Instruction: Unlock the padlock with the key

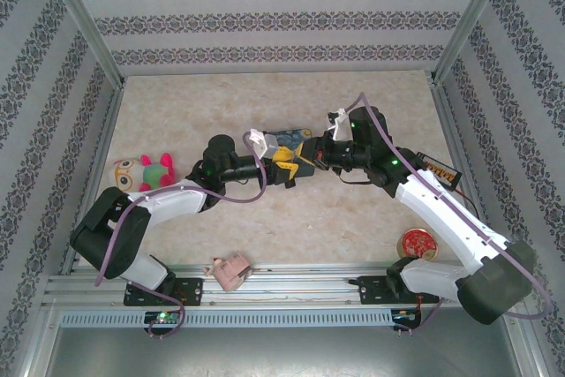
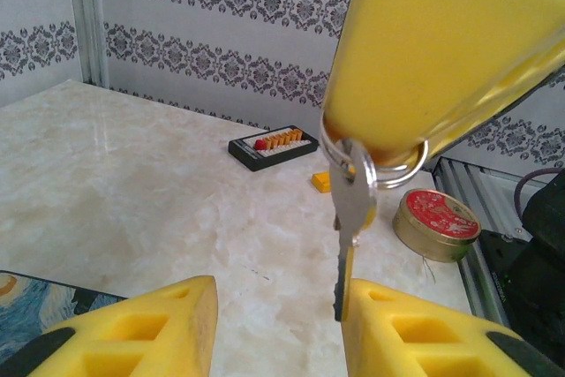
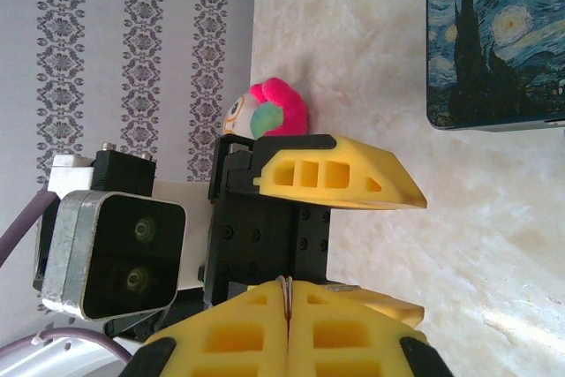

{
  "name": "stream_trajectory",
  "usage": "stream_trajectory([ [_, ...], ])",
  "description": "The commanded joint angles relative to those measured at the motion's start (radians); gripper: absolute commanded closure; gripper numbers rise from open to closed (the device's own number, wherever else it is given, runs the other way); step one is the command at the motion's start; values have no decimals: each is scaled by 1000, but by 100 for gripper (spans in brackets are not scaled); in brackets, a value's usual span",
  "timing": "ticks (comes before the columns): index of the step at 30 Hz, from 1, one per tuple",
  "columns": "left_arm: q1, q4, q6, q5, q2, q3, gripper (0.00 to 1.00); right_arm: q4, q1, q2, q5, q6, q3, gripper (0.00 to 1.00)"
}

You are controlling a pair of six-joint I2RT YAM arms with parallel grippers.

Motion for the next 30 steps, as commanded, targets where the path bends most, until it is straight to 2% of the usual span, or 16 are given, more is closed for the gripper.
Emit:
stream_trajectory([
  [1,-13,67,-14,10,-3,26,59,25,4,7,-9,5,0,100],
  [8,-13,93,-20,15,-4,25,58,35,4,18,-13,7,2,100],
  [13,-13,86,-22,20,0,36,72,37,5,24,-16,7,1,100],
  [22,-13,65,-17,26,-8,35,85,46,4,33,-18,9,-5,100],
  [26,-13,2,-2,43,-16,53,100,46,4,38,-18,5,-6,100],
  [30,-13,-119,57,42,-54,58,100,18,-1,25,2,-37,-4,98],
])
